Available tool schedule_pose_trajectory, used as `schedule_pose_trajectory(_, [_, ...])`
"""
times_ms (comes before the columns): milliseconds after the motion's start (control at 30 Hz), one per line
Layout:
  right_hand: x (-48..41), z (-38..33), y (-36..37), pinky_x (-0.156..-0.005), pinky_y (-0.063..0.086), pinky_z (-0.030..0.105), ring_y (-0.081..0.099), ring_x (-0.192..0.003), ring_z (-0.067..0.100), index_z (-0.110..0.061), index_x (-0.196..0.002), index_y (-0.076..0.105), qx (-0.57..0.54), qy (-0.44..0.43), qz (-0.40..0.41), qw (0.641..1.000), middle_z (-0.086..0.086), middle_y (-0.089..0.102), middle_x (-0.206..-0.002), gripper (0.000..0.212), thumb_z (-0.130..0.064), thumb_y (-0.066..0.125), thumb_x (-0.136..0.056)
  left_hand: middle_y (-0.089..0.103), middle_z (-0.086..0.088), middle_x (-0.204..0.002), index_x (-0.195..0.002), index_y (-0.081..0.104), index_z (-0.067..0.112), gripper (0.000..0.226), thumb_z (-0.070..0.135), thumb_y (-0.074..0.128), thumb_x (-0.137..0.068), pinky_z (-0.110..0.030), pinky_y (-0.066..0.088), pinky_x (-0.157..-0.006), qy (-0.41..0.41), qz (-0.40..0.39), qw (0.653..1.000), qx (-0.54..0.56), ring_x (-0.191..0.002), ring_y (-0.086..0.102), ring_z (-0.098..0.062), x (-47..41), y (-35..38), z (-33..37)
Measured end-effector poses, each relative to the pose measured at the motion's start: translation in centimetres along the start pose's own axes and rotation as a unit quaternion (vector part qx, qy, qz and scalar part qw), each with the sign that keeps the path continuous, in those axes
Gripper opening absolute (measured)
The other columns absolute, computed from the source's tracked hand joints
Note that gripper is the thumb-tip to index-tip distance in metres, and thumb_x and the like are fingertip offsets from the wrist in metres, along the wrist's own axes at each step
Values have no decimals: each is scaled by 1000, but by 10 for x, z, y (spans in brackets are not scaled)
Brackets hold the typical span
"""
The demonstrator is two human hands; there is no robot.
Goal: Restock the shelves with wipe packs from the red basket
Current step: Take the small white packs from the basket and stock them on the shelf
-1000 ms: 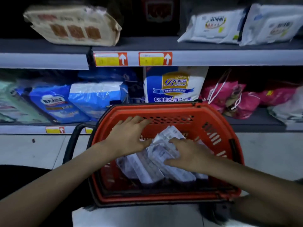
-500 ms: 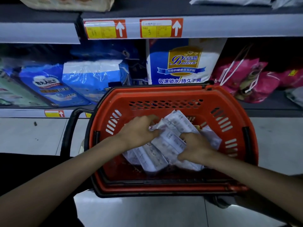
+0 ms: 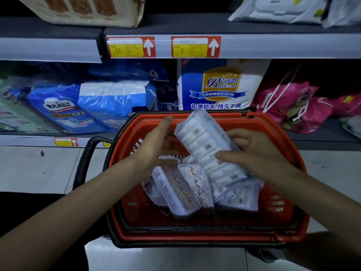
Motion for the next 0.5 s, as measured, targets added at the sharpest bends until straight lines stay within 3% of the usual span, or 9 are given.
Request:
schedule_pose_trajectory(33, [5, -9, -1, -74, 59, 26, 74, -90, 13, -22, -112, 73, 67, -82, 35, 994, -7, 77, -101, 37, -11, 86, -79, 79, -15, -106, -114, 70, 17, 62, 72, 46, -96, -46, 62, -85, -37, -30, 998, 36, -103, 75, -32, 3, 4, -4])
schedule_pose_trajectory(100, [17, -23, 2, -83, 53, 21, 68, -101, 13, -23, -118, 72, 243, -252, 106, 931, -10, 73, -109, 43, -10, 83, -79, 78, -19, -111, -122, 69, 13, 73, 77, 47, -92, -44, 62, -80, -91, -101, 984, 115, -102, 76, -35, 9, 13, -8])
schedule_pose_trajectory(200, [28, -33, 10, -108, 43, 37, 58, -122, 26, -13, -128, 69, 418, -426, 142, 789, 5, 67, -129, 43, -6, 71, -86, 74, -14, -126, -134, 68, 14, 68, 65, 63, -89, -39, 62, -72, -87, -177, 968, 158, -105, 75, -32, 20, 22, 0])
schedule_pose_trajectory(267, [30, -36, 10, -106, 45, 47, 58, -121, 33, -8, -130, 67, 468, -478, 160, 726, 13, 67, -130, 39, -4, 65, -91, 72, -12, -129, -136, 67, 12, 59, 47, 70, -89, -39, 64, -73, -40, -185, 973, 131, -101, 76, -30, 23, 24, 7])
schedule_pose_trajectory(367, [29, -39, 7, -105, 41, 48, 56, -121, 37, -9, -130, 60, 490, -492, 181, 696, 19, 67, -127, 32, -4, 57, -98, 70, -14, -134, -134, 68, 13, 55, 32, 76, -83, -51, 57, -101, 2, -168, 979, 114, -125, 66, -37, 21, 22, 10])
schedule_pose_trajectory(433, [28, -39, 7, -104, 39, 47, 57, -121, 39, -9, -126, 63, 510, -482, 184, 688, 20, 67, -126, 29, -3, 53, -100, 68, -15, -137, -134, 69, 15, 54, 29, 79, -83, -49, 58, -100, 19, -164, 981, 106, -130, 62, -37, 19, 20, 9])
schedule_pose_trajectory(500, [24, -38, 8, -103, 40, 50, 58, -121, 42, -8, -123, 69, 534, -461, 182, 685, 20, 66, -127, 35, 5, 62, -91, 69, -15, -135, -133, 69, 15, 57, 26, 84, -80, -54, 55, -104, 30, -157, 981, 113, -131, 61, -38, 18, 18, 9])
Point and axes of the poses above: each hand's wrist, its own x-axis away from the middle knuckle, its own y-axis out of the palm, z = x × y, the point moved 7 cm from there along -x, towards the middle knuckle
